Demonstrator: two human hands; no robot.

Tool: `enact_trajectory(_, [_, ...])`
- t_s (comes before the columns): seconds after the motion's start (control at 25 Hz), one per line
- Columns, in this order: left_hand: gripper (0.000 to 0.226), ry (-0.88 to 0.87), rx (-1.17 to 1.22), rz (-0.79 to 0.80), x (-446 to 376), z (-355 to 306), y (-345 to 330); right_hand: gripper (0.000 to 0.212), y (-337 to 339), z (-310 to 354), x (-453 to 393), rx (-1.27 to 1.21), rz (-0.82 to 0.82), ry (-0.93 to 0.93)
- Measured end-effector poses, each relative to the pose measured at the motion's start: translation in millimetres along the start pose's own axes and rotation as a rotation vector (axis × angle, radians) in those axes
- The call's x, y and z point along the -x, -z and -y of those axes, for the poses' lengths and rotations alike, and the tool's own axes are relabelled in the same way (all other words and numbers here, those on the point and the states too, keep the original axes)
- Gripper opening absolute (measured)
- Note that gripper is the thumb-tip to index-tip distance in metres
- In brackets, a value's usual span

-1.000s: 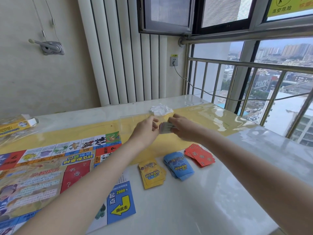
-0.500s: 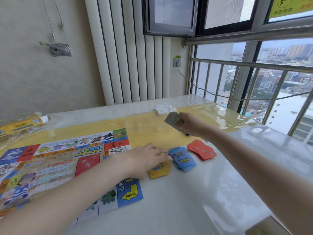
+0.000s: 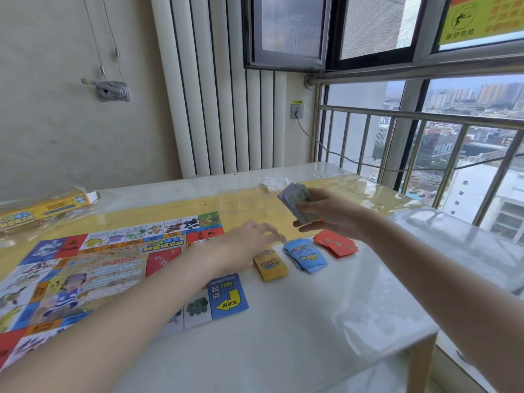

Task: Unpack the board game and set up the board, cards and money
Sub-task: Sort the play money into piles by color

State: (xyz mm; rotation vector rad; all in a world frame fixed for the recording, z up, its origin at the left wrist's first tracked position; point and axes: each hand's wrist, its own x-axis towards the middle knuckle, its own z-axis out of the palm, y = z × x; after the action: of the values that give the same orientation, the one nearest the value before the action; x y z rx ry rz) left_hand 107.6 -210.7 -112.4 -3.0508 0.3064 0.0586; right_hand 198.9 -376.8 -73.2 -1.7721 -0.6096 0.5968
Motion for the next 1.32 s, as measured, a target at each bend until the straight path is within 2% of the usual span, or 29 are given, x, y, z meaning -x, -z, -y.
enact_trajectory(0.04, [0.062,0.088,0.238,-0.136,7,5,5,0.03,4,6,6,-0.072,0.072,-0.025])
enact_trajectory(0.08, [0.051,0.212,0.616,-0.256,15,8,10,0.025,6,10,10,-0.045,0.174,-0.043])
enact_trajectory(0.12, [0.043,0.322,1.095,-0.276,24,8,15,0.019,2,14,15,0.074,0.287,-0.045])
enact_trajectory(0.16, [0.048,0.366,1.543,-0.172,31,9,18,0.013,-5,16,19,0.245,0.379,-0.024])
enact_trajectory(0.2, [0.058,0.345,1.805,0.0,35,8,19,0.008,-16,17,22,0.422,0.427,0.003])
enact_trajectory(0.28, [0.062,0.243,1.822,0.254,41,1,17,0.004,-35,16,23,0.707,0.425,0.075])
enact_trajectory(0.36, [0.049,0.165,1.679,0.348,46,-5,14,0.004,-47,18,25,0.86,0.401,0.163])
enact_trajectory(0.44, [0.043,0.137,1.601,0.355,52,2,13,0.006,-49,18,27,0.847,0.406,0.234])
enact_trajectory(0.56, [0.05,0.036,1.665,0.466,56,18,10,0.013,-51,18,29,0.806,0.435,0.277])
enact_trajectory(0.68, [0.058,0.109,1.718,0.506,52,14,6,0.017,-54,16,26,0.795,0.435,0.292])
enact_trajectory(0.8, [0.048,0.18,1.834,0.431,46,8,2,0.029,-57,12,23,0.746,0.354,0.267])
enact_trajectory(0.96, [0.031,0.199,2.015,0.199,43,14,2,0.043,-60,-1,16,0.397,0.134,0.239])
enact_trajectory(1.08, [0.029,0.198,1.979,0.168,45,15,0,0.031,-57,-8,10,0.19,0.063,0.16])
enact_trajectory(1.16, [0.029,0.175,1.951,0.153,45,13,-3,0.019,-56,-10,7,0.226,0.033,0.167])
enact_trajectory(1.32, [0.026,0.25,1.943,0.053,37,12,-6,0.015,-55,-14,1,0.29,-0.014,0.168])
